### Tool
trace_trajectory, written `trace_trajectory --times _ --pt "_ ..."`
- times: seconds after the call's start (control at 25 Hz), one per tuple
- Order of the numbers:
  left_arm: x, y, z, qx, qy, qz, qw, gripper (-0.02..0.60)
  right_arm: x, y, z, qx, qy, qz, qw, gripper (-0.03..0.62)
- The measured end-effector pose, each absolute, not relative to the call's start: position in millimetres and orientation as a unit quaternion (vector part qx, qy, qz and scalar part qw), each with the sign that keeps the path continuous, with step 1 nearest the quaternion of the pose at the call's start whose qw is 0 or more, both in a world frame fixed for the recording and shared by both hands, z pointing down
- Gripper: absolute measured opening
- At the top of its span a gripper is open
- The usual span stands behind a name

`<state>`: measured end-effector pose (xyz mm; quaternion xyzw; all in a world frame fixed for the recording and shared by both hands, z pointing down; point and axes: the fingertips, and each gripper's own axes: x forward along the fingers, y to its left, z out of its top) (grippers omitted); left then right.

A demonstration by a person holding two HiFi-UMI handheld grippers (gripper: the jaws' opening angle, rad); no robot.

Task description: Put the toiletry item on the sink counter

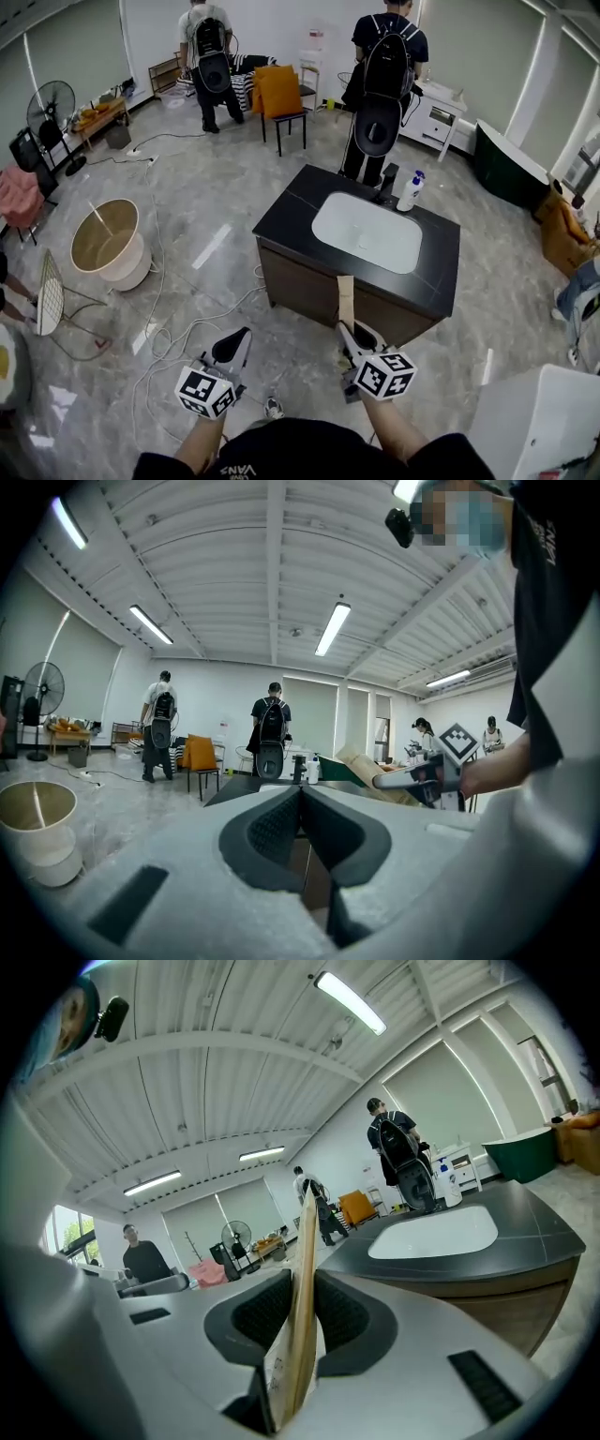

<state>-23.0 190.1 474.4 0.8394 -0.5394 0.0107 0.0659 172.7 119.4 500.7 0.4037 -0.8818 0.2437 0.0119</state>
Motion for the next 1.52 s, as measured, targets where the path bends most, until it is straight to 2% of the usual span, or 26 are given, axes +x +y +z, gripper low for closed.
trace_trajectory --times 0.6,0.96,1.52 --pt "-103 157 482 0.846 -0.529 0.0 0.072 0.009 104 86 509 0.442 -0.863 0.245 0.022 0.08" --pt "-110 101 490 0.84 -0.537 0.008 0.075 0.009 95 16 518 0.435 -0.865 0.25 0.026 0.08" --pt "-89 -58 488 0.844 -0.533 0.008 0.062 0.009 104 -130 534 0.421 -0.869 0.258 0.038 0.08"
